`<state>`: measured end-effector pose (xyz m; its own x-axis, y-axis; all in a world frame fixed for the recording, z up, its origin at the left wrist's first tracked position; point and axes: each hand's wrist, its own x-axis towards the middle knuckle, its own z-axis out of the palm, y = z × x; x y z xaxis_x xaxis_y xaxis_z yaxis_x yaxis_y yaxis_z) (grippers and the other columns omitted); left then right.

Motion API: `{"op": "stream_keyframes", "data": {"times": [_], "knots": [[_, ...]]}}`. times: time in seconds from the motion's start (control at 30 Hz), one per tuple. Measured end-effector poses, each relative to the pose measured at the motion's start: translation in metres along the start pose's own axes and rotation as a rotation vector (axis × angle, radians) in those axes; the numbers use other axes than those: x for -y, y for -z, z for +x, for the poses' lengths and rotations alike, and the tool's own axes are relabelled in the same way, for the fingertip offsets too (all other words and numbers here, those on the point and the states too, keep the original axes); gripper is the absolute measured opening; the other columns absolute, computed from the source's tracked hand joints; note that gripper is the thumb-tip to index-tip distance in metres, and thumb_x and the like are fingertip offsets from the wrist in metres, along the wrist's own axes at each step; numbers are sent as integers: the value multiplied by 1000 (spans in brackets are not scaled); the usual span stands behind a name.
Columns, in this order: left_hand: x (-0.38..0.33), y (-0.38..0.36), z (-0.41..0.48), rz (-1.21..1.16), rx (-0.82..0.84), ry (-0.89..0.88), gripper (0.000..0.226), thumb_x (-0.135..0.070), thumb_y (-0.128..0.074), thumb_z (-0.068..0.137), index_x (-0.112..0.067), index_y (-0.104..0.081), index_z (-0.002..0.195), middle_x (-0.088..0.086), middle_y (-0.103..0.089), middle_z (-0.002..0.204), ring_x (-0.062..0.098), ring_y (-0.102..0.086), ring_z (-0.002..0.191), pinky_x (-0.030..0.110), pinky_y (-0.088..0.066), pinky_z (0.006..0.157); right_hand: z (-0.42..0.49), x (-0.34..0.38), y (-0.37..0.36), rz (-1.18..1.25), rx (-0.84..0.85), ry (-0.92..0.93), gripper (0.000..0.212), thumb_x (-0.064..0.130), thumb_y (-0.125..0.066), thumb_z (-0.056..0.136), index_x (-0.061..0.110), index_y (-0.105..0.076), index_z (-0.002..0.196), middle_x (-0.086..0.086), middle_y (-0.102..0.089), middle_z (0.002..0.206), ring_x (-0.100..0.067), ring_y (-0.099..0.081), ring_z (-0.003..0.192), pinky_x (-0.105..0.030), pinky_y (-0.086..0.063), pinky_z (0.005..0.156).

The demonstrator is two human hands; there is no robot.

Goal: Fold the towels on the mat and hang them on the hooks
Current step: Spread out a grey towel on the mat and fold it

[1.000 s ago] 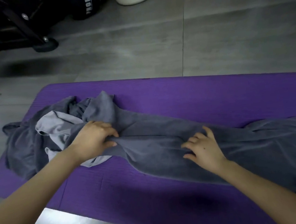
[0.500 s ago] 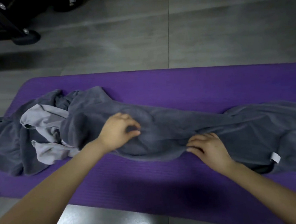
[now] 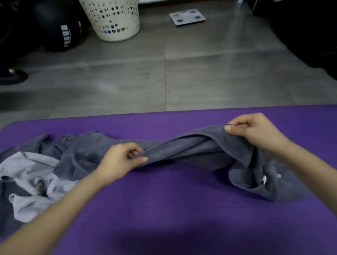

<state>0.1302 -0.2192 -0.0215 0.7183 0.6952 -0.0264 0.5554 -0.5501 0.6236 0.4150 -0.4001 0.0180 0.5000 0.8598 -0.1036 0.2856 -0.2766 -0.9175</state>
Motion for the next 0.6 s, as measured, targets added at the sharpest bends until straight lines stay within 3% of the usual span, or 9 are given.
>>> {"op": "stream_keyframes", "data": {"times": [0.07, 0.13, 0.23, 0.3, 0.4, 0.47, 0.53, 0.6], "knots": [[-23, 28, 8, -210, 95, 59, 18, -14, -80, 69, -22, -65, 63, -13, -64, 57, -4, -56, 56, 10, -43, 59, -7, 14, 26, 54, 85, -58, 10, 8, -71, 80, 14, -69, 71, 2, -69, 64, -2, -59, 62, -11, -46, 63], [-52, 57, 11, -364, 233, 59, 15, -26, -83, 61, -20, -69, 62, -5, -67, 61, 1, -58, 59, 15, -46, 59, -19, 28, 50, 45, 223, -96, 5, 13, -76, 72, 12, -71, 73, -4, -71, 70, -8, -62, 65, -13, -49, 62], [-97, 95, 12, -428, 485, -15, 45, -51, -86, 45, -18, -72, 72, 8, -71, 72, 10, -61, 65, 18, -48, 58, -34, 45, 87, 93, 469, -140, 32, 28, -90, 51, 11, -73, 72, -7, -70, 69, -10, -64, 61, -16, -50, 57], [-121, 111, 21, -472, 555, -47, 54, -53, -87, 40, -13, -72, 73, 11, -70, 72, 11, -63, 64, 18, -50, 58, -38, 53, 105, 222, 537, -158, 44, 32, -93, 41, 9, -73, 73, -9, -69, 67, -11, -65, 58, -17, -50, 53], [-139, 108, 50, -475, 433, -9, 49, -49, -89, 38, -15, -71, 69, 8, -65, 68, 11, -57, 61, 22, -42, 59, -25, 52, 117, 275, 387, -173, 40, 29, -92, 42, 10, -73, 72, -5, -69, 68, -11, -65, 62, -16, -51, 56], [-137, 83, 74, -357, 281, 23, 27, -36, -86, 54, -17, -70, 64, 3, -65, 67, 6, -56, 62, 23, -41, 63, -7, 33, 115, 130, 170, -195, 18, 17, -83, 62, 12, -71, 74, -2, -69, 74, -14, -63, 74, -15, -51, 63], [-126, 48, 93, -306, 175, 46, 11, -11, -77, 74, -16, -68, 69, -5, -66, 61, -3, -56, 55, 15, -45, 63, 13, 3, 108, -209, -51, -199, 11, 6, -71, 79, 16, -69, 77, -2, -68, 83, -17, -61, 86, -23, -51, 78], [-111, 15, 102, -296, 124, 76, 7, 0, -67, 82, -5, -67, 88, -3, -66, 71, -3, -58, 58, 3, -43, 60, 20, -27, 99, -577, -168, -238, 8, 14, -65, 85, 19, -69, 90, -3, -67, 91, -20, -62, 95, -30, -46, 86]]}}
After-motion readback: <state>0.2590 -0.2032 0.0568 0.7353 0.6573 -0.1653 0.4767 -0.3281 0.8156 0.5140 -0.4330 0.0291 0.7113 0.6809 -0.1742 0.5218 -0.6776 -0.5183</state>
